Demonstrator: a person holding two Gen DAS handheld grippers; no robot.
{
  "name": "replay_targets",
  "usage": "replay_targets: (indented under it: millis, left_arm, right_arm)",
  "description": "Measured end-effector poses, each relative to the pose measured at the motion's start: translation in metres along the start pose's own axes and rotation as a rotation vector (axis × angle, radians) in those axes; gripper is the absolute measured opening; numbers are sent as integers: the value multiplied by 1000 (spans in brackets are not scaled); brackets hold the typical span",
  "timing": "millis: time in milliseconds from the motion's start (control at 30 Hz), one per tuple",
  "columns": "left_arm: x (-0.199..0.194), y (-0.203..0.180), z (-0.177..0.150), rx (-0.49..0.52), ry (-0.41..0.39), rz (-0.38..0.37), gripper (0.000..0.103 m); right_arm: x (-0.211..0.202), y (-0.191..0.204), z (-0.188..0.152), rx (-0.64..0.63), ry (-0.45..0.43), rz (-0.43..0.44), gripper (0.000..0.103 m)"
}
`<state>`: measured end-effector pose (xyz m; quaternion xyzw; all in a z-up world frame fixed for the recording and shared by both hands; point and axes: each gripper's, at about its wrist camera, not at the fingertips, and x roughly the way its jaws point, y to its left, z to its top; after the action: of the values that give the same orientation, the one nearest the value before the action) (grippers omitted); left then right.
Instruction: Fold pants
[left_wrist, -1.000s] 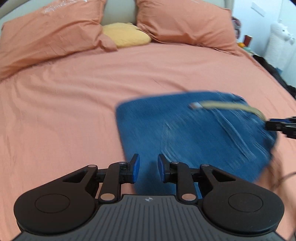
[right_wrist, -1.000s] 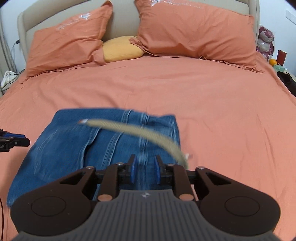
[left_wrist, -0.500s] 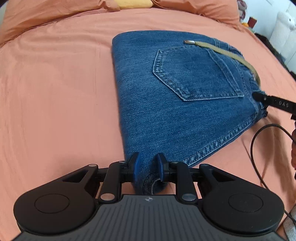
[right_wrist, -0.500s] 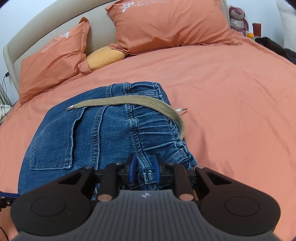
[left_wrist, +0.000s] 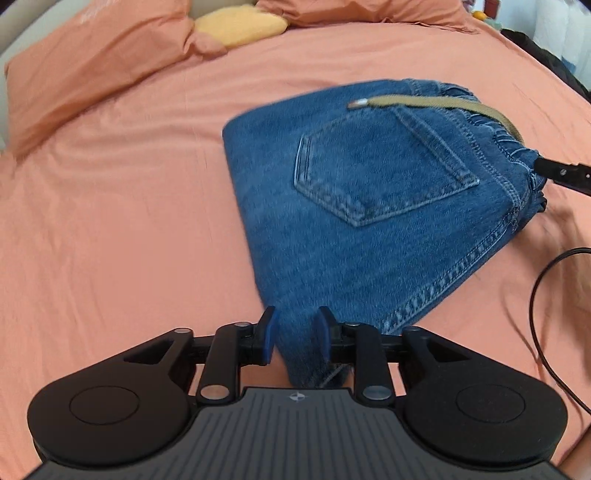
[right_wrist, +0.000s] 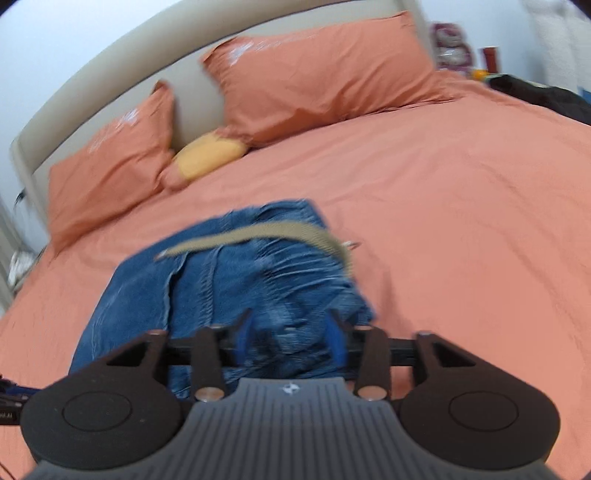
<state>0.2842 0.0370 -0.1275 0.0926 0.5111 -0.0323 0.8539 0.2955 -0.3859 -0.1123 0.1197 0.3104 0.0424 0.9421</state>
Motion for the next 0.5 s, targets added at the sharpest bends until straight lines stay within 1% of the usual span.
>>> replay_targets:
  millis: [33, 100, 167, 200, 267, 300, 400, 500]
  left_arm:
    - [-2, -1, 4, 16, -9, 6, 42]
    - [-5, -3, 14, 42, -29, 14, 58]
    - [-6, -2, 25, 48, -48, 14, 60]
    - [-4, 0, 32, 35, -56, 2, 63]
    - [3, 8, 46, -24, -62, -36, 68]
    - [8, 13, 53, -64, -65, -58, 69]
    - [29, 28, 68, -202, -49, -120, 70]
    - [50, 39, 76, -294, -34, -164, 74]
  right_arm:
    - [-4, -4, 1, 24, -10, -13, 55]
    - [-7, -15, 4, 96, -18, -21, 72]
    - [-7, -30, 6, 200, -5, 5, 75]
    - [-5, -39, 6, 256, 10, 26, 77]
    - [0, -54, 3, 355, 40, 65, 82]
    - [3, -59, 2, 388, 54, 81, 82]
    - [15, -68, -2, 443, 91, 90, 83]
    - [27, -73, -5, 482, 116, 108, 83]
